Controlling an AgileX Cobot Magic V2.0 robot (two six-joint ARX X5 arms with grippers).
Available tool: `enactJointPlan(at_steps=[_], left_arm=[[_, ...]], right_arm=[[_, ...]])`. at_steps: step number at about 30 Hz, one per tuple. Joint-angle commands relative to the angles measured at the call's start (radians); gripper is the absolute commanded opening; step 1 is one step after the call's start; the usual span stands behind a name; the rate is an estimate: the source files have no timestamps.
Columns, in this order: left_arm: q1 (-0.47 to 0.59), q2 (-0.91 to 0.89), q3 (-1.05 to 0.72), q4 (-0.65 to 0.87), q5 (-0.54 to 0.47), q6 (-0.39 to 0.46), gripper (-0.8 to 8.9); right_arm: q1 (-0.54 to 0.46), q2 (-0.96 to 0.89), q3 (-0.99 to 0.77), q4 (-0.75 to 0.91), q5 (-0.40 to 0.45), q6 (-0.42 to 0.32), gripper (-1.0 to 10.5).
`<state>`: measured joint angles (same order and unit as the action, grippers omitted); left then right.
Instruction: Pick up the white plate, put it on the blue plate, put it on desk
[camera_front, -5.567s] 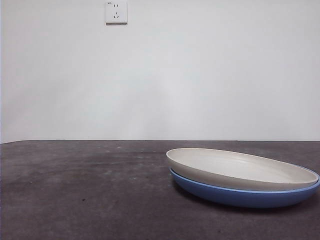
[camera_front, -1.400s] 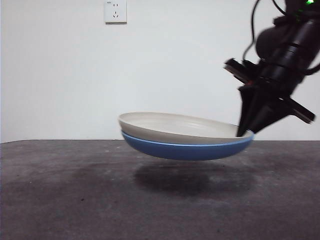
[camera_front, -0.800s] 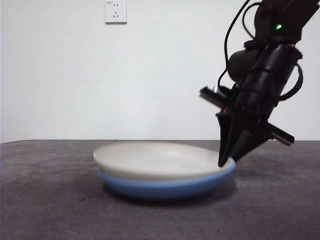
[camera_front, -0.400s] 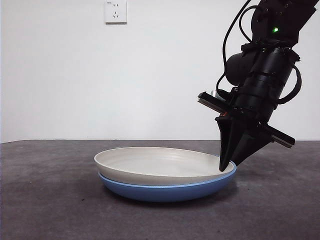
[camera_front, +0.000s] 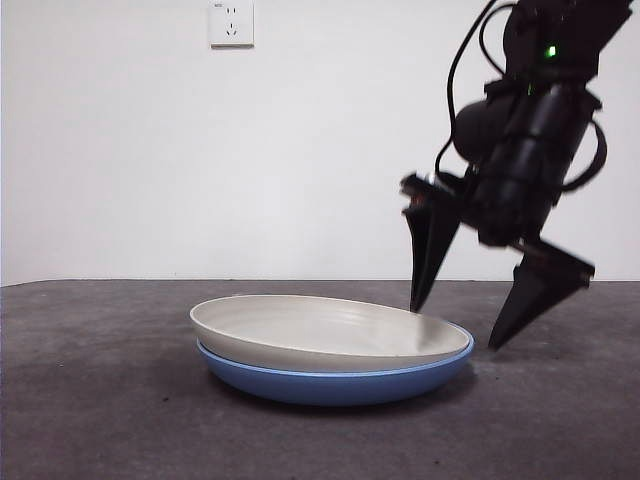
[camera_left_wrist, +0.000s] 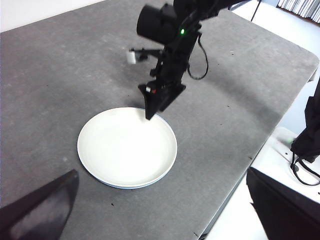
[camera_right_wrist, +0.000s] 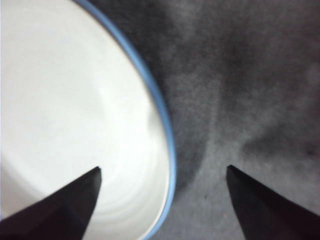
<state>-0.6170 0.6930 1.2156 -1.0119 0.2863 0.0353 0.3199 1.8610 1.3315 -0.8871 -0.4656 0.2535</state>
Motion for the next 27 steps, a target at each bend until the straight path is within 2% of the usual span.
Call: enactJointPlan(at_steps=[1, 3, 5, 10, 18, 21, 27], left_arm=[[-0.005, 0.005, 0.013, 0.012, -0.002, -0.006, 6.35], [-0.005, 0.005, 0.013, 0.012, -0.002, -0.006, 6.35], [-0.005, 0.005, 0.013, 0.011, -0.002, -0.006, 6.35], [-0.005, 0.005, 0.013, 0.010, -0.002, -0.007, 6.35], [-0.005, 0.005, 0.013, 0.010, -0.002, -0.006, 6.35], [-0.005, 0.005, 0.013, 0.011, -0.002, -0.006, 6.35], [-0.005, 0.005, 0.013, 0.010, -0.001, -0.006, 6.35]], right_arm=[[0.000, -0.068, 0.061, -0.043, 0.032, -0.031, 5.1], [0.001, -0.132, 0.087, -0.088, 0.076, -0.037, 5.9], [0.005, -0.203, 0.098, -0.118, 0.097, -0.042, 6.2], [0.024, -0.420, 0.100, -0.216, 0.119, -0.047, 6.2], [0.070, -0.779, 0.100, -0.340, 0.292, -0.067, 6.2], [0.070, -0.886, 0.099, -0.367, 0.318, -0.077, 6.2], [0.070, -1.026, 0.099, -0.409, 0.319, -0.097, 6.2]])
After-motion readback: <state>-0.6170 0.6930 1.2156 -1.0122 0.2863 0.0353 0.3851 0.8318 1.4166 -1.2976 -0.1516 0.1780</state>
